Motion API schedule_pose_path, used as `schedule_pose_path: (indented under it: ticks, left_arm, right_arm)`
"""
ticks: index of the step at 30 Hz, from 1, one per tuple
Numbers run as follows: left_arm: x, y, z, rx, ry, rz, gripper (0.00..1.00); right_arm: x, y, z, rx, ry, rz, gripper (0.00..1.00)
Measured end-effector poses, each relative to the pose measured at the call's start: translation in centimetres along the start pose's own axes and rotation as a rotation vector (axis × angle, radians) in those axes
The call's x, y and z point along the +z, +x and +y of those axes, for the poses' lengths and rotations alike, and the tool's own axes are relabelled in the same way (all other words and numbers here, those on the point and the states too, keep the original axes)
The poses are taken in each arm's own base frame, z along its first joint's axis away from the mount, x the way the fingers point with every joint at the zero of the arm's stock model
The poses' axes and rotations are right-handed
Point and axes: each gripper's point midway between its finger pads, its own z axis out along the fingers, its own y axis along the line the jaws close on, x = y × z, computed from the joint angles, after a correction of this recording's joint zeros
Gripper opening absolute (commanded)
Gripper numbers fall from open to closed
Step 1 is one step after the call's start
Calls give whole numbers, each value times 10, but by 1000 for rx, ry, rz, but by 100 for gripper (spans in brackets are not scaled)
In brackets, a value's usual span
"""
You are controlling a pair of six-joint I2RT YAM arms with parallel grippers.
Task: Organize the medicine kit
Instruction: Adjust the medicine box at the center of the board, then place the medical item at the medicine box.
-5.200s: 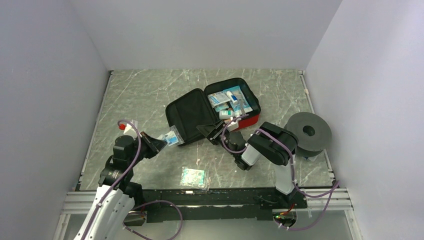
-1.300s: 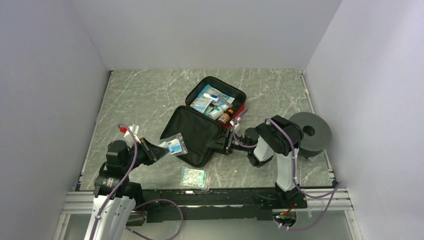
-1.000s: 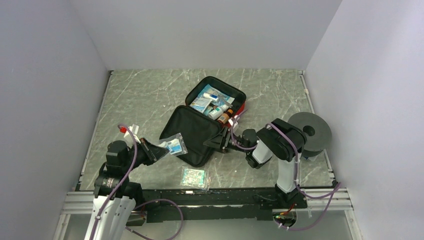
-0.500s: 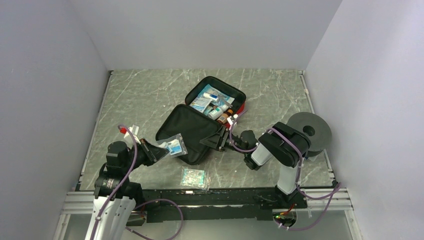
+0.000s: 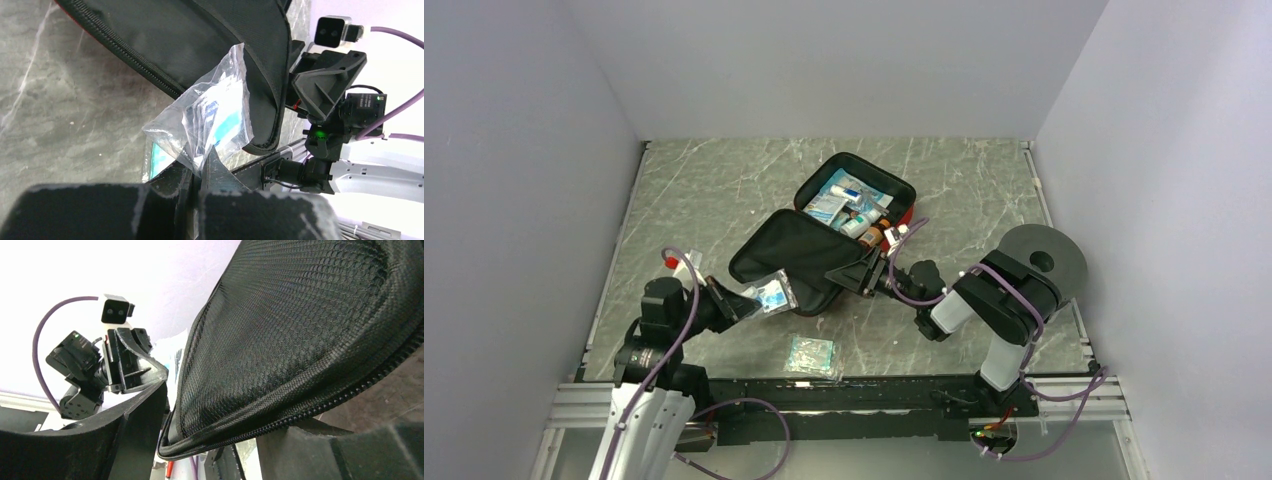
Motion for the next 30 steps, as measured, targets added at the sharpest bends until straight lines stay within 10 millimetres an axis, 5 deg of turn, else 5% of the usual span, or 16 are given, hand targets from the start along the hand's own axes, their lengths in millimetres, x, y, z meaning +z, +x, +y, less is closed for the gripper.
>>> schedule_pose_path:
  ticks: [8, 17, 30]
  left_arm:
    - [2, 0, 3, -77, -65, 50, 0]
    - [-9, -13, -18, -108, -71, 35, 0]
    - [-4, -9, -12, -193, -119, 74, 0]
  right_arm:
    - [-3, 4, -3, -8, 9, 6, 64]
    - [-3, 8, -4, -20, 13, 12, 64]
    - [-3, 5, 3, -47, -3, -5, 64]
